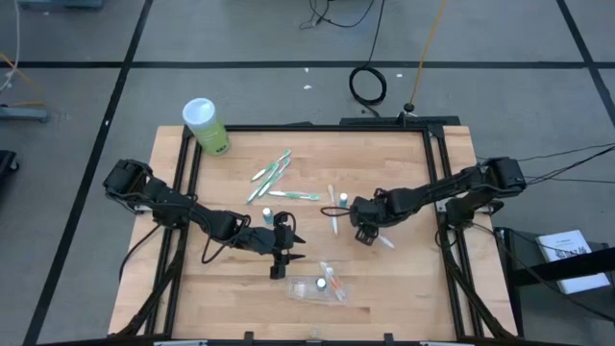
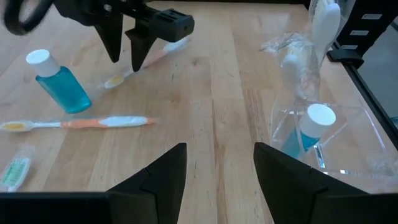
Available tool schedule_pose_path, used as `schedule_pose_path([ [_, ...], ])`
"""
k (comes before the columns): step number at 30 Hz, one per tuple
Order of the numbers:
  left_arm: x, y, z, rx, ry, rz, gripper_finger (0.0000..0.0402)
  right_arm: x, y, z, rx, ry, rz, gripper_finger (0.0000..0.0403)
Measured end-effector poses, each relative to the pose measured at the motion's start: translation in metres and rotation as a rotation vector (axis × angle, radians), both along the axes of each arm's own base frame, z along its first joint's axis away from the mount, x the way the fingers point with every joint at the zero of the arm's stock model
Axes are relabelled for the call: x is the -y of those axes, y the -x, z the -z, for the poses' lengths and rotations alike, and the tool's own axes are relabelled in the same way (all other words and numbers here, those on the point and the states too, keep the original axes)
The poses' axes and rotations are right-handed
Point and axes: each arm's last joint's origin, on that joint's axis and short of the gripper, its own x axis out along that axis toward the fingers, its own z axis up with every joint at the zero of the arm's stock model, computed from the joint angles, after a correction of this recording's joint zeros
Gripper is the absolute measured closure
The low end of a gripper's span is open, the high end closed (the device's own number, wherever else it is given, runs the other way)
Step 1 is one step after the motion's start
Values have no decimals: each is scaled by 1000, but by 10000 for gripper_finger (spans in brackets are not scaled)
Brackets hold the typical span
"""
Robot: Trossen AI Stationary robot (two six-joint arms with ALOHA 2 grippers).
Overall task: Pick & Place toothbrushing station
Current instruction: Put the orange toothbrush into the transparent organizer
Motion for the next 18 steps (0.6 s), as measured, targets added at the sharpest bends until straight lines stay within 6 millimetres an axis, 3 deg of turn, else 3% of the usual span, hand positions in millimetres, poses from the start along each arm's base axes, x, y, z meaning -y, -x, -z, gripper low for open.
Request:
schedule_pose_path([
  [9, 0, 0, 0, 0, 0, 0, 206, -1, -1, 0, 7, -16, -28, 231],
  [18, 0, 0, 0, 1, 1, 0, 206, 0, -12, 25, -28, 7, -52, 232],
])
